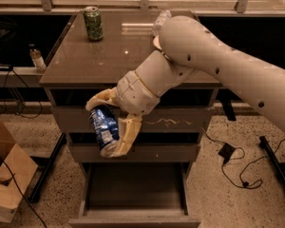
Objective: Place pepsi can into bottom drawer
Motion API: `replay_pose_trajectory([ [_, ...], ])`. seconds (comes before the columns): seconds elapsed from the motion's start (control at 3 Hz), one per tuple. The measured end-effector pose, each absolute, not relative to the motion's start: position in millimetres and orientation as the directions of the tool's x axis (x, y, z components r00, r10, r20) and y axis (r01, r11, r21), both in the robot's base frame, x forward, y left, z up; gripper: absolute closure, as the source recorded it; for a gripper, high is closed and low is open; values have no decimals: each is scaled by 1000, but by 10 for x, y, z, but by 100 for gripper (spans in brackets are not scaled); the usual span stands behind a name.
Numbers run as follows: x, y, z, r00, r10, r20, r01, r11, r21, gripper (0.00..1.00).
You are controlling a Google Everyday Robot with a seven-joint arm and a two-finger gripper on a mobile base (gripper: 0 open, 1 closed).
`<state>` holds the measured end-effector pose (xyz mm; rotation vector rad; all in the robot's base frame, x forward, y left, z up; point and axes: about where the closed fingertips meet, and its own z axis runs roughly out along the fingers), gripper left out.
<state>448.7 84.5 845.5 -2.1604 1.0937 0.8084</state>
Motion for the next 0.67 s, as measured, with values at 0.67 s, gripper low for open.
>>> replay_pose_trajectory([
  [0.67,4609,900,8069,464,-452,-762,-837,-505,-210,100],
])
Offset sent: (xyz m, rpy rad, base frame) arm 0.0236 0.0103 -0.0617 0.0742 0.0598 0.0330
